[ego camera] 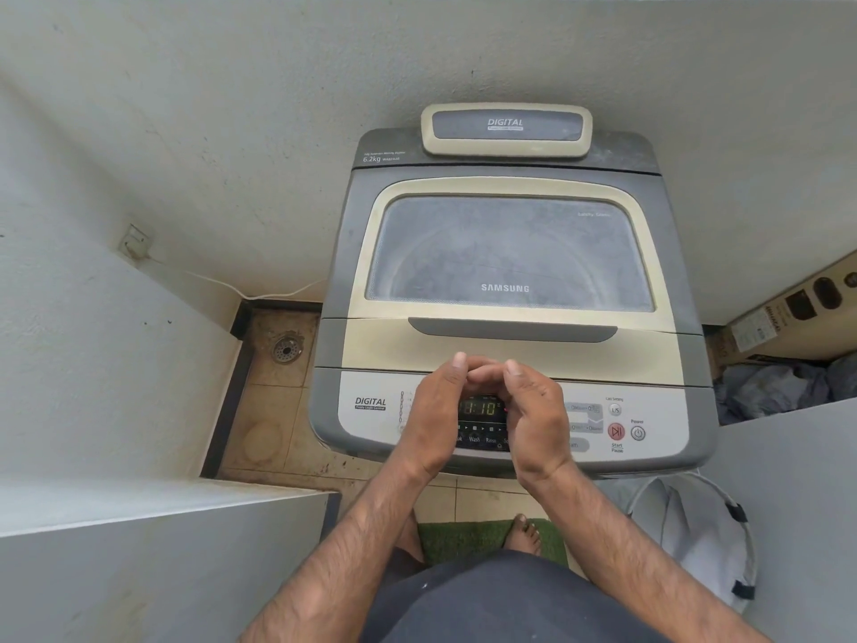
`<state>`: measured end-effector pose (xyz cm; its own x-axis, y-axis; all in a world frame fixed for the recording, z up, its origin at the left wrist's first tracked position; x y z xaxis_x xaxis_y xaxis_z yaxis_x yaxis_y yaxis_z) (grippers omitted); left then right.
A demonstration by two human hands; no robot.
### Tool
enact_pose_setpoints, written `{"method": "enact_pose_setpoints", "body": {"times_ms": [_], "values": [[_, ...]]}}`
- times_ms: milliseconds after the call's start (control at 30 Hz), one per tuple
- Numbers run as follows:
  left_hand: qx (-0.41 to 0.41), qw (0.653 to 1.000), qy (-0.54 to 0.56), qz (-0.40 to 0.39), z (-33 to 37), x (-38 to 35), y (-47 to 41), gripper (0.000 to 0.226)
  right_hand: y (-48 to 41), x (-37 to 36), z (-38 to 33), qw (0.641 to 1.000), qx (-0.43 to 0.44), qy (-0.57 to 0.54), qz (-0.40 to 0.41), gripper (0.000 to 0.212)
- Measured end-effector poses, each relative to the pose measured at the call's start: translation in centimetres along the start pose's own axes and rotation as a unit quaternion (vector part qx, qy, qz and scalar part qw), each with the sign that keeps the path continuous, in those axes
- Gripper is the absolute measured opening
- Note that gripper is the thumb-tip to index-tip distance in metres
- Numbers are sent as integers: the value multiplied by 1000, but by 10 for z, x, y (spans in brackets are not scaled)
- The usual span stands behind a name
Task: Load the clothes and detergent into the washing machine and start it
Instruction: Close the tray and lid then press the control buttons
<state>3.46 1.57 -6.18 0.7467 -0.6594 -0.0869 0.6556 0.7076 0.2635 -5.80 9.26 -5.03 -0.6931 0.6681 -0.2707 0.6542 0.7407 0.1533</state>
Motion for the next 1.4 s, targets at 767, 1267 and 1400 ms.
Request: {"method": "enact_pose_setpoints", "body": {"times_ms": [767, 1267, 1400], "values": [[0, 1000, 2, -6, 0, 3, -3, 55, -1, 0, 2, 999, 3, 31, 3, 44], [-16, 1000, -9, -16, 3, 3, -2, 57, 2, 2, -6, 999, -4, 46, -28, 45], [-16, 1000, -12, -21, 0, 2, -4, 58, 11, 9, -14, 992, 21, 100, -68, 38]]}}
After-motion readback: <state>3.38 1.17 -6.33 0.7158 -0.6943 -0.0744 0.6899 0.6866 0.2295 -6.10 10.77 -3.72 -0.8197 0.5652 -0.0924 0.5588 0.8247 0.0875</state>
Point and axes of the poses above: each hand's wrist, its own y-axis away from the middle knuckle, its own x-axis out of the back of the hand, z = x × y, the point moved 5 cm from there along -y, towards the middle knuckle, and after that the axes turned 1 degree about -z, right-handed, at the moved point
